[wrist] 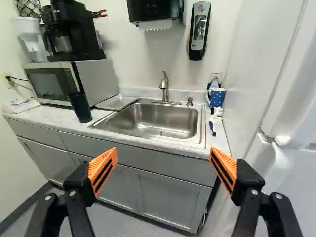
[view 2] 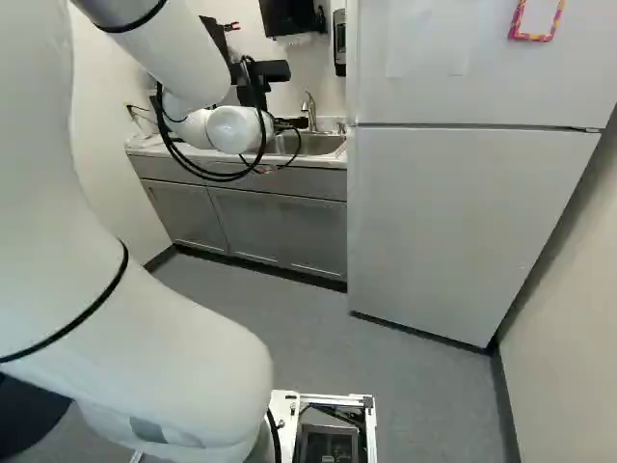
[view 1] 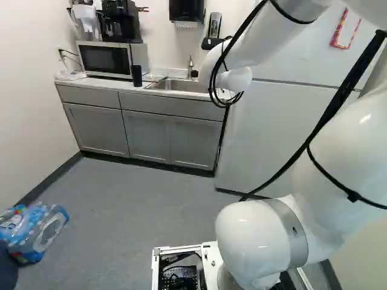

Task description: Rinse the cup and place it in the tray

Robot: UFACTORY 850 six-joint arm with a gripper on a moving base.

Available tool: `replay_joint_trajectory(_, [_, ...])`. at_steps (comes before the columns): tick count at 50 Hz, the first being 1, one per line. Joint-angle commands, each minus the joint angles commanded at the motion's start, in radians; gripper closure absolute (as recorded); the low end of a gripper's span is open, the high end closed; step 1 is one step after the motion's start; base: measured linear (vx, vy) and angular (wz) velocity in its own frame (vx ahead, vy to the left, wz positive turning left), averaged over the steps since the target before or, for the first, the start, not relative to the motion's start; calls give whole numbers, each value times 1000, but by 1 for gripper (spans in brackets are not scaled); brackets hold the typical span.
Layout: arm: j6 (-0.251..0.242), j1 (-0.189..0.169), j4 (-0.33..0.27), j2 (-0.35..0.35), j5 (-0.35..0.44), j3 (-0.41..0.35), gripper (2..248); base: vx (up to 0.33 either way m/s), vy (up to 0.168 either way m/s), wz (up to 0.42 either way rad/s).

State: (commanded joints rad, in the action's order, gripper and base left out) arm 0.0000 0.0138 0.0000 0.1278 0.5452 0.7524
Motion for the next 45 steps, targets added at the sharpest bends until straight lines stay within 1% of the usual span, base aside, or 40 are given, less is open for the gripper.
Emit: replay_joint_trajectory(45, [0,-1,0,-41,-104,134,3,0,0,0])
